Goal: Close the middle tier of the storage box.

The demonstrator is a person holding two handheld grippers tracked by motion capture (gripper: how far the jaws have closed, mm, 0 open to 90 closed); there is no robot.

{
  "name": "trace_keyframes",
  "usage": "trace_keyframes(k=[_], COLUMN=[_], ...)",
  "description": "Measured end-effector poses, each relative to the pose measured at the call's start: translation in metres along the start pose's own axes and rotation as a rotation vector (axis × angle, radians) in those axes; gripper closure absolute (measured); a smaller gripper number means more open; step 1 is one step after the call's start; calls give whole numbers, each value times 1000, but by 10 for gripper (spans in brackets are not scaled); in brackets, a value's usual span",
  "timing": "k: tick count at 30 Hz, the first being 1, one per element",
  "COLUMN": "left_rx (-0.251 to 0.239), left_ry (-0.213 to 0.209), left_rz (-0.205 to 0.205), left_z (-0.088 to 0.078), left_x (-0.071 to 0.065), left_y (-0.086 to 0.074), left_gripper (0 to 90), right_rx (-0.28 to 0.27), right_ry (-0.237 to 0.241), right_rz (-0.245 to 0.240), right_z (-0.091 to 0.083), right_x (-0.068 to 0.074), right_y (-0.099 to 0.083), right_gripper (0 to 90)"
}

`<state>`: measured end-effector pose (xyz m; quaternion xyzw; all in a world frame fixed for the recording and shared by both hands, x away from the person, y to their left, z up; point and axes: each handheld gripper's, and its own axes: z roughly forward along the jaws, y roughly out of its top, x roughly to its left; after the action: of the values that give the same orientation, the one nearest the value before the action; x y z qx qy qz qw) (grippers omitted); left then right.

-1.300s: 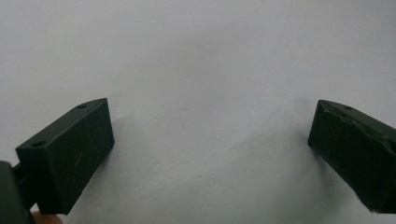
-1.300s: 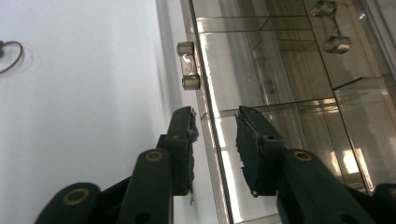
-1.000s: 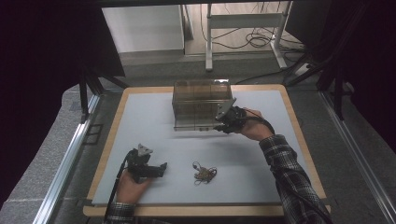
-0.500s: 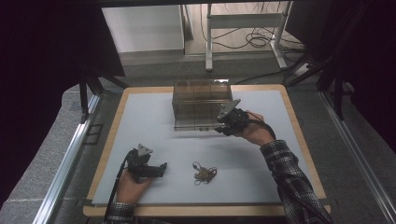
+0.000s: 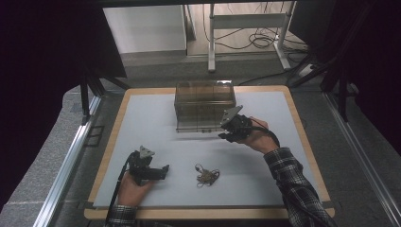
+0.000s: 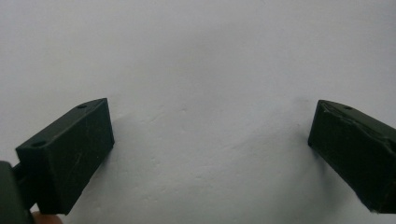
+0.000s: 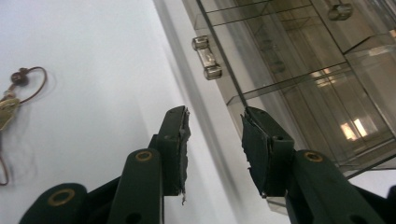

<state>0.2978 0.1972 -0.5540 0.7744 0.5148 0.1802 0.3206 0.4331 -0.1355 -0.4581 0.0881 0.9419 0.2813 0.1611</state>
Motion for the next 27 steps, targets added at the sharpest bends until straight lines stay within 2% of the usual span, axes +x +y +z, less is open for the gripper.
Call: trace_keyframes(k=[7,11,17,20,27], left_rx=[0,0,0,0,0], left_ry=[0,0,0,0,0], left_rz=[0,0,0,0,0], left_z=[0,0,0,0,0], left_x=[0,0,0,0,0], left_y=[0,0,0,0,0], left_gripper=[7,7,7,7,7], right_rx=[-30,-44,-57,-68,-104], right_ry=[5,-4,9,11,-24], right_rz=[9,24,71,76,86], right_z=[-3,-2,-2,-2,-3], right_x=[8,12,15,18,24], right_y=[-5,-8,-14,-17,-23], right_gripper=[584,577,569,572,517])
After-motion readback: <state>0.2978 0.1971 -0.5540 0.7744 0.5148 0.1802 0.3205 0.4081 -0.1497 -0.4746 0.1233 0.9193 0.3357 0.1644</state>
